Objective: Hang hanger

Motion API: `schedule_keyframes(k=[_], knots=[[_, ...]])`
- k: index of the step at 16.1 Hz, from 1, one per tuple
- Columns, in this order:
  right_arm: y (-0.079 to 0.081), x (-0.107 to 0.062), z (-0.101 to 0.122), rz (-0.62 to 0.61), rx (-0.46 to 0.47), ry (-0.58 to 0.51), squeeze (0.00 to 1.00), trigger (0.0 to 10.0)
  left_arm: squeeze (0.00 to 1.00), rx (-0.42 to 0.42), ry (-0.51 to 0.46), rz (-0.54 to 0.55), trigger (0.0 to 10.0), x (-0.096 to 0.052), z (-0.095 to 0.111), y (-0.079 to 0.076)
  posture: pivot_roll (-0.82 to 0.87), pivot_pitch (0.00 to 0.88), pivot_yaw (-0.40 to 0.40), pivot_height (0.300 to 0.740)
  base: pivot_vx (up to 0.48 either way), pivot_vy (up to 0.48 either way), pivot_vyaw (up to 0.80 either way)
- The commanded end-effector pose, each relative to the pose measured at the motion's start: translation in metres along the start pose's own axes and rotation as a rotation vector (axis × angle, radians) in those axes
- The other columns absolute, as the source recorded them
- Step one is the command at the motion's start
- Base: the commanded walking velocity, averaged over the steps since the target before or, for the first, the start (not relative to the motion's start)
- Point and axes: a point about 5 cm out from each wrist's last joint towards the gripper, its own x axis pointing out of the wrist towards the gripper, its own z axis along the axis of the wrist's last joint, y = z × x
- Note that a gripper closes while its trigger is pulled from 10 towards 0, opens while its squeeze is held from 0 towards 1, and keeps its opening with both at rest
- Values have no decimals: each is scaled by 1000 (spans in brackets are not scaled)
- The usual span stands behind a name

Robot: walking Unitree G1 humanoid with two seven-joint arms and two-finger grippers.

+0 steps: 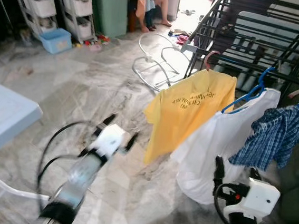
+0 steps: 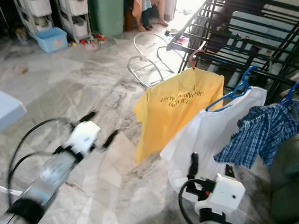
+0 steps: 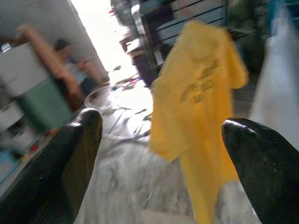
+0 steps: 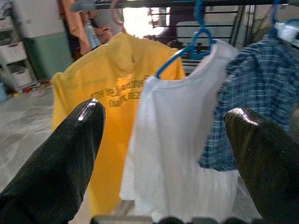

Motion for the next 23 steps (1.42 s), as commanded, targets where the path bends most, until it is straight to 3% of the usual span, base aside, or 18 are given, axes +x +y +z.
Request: schedule_keyframes(k=[1, 4, 9, 11, 15, 18, 23], knots=[[-1, -1, 0, -20, -5, -5, 0, 10000, 0, -6, 26, -36, 10000, 2, -2, -3, 41, 0, 26, 740, 0, 0, 0], [-1, -2, 2, -29, 0, 0, 0, 10000, 0, -57, 30, -27, 10000, 12, 2, -10, 22, 0, 3, 740, 0, 0, 0], [-14, -10, -5, -91, 20, 64, 0, 10000, 0, -100, 162, 19, 10000, -1, -22, -4, 2, 0, -37, 740, 0, 0, 0], [-11, -12, -6, -80, 29, 71, 0, 10000, 0, -91, 176, 28, 10000, -1, -24, -4, -6, 0, -24, 740, 0, 0, 0], [-1, -10, 1, 1, -47, 32, 0, 10000, 0, -114, 137, 71, 10000, 2, -18, 0, -12, 0, -4, 740, 0, 0, 0], [-4, -5, 8, 5, -50, 13, 0, 10000, 0, -86, 147, 162, 10000, -10, -24, 17, -7, 0, -21, 740, 0, 0, 0], [-13, -4, 10, 7, -74, 13, 0, 10000, 0, -51, 135, 150, 10000, -43, -31, 22, 12, 0, -47, 740, 0, 0, 0]])
